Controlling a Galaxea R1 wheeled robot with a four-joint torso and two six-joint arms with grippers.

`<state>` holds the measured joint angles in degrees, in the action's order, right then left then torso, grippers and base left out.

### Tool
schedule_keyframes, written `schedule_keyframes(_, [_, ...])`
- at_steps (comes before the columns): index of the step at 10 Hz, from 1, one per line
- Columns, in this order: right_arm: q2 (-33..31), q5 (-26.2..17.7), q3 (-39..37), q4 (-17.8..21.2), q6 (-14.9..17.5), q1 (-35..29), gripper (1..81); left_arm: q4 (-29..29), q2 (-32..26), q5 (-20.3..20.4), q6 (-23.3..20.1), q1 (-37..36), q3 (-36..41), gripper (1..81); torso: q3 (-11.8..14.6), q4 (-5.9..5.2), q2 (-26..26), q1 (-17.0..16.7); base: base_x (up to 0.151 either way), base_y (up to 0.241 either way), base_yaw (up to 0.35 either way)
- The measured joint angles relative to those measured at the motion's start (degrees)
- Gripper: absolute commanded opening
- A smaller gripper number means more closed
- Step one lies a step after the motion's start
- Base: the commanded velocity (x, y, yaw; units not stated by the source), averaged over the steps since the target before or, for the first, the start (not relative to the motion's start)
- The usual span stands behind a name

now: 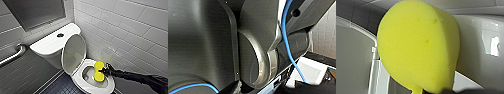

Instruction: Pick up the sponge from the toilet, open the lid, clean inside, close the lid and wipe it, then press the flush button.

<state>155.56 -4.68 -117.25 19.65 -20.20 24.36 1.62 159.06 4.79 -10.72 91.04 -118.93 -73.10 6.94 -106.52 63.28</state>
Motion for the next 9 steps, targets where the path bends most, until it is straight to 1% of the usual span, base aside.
schedule_keyframes(2, [-4.6, 1.7, 4.4, 0.3, -0.4, 1.3, 1.0, 0.0, 0.8, 0.0, -0.8, 0.0, -0.3, 81.1, 0.0, 0.00, 0.0, 0.0, 0.000, 0.000, 0.000])
schedule_keyframes(4, [-8.6, 4.4, 8.2, 0.9, -0.5, 3.3, 1.0, 0.0, 2.3, 0.0, -1.4, 0.0, -1.9, 81.1, 0.0, 0.00, 0.0, 0.0, 0.000, 0.000, 0.000])
schedule_keyframes(7, [-13.5, 8.7, 13.9, 1.9, -0.7, 6.8, 1.0, 0.0, 2.7, 0.0, -1.7, 0.1, -2.2, 81.1, 0.0, 0.00, 0.0, 0.0, 0.000, 0.000, 0.000])
schedule_keyframes(9, [-17.2, 10.1, 18.7, 2.6, -0.7, 8.8, 1.0, 0.0, 3.1, 0.1, -2.8, 0.1, -2.2, 81.1, 0.0, 0.00, 0.0, 0.0, 0.000, 0.000, 0.000])
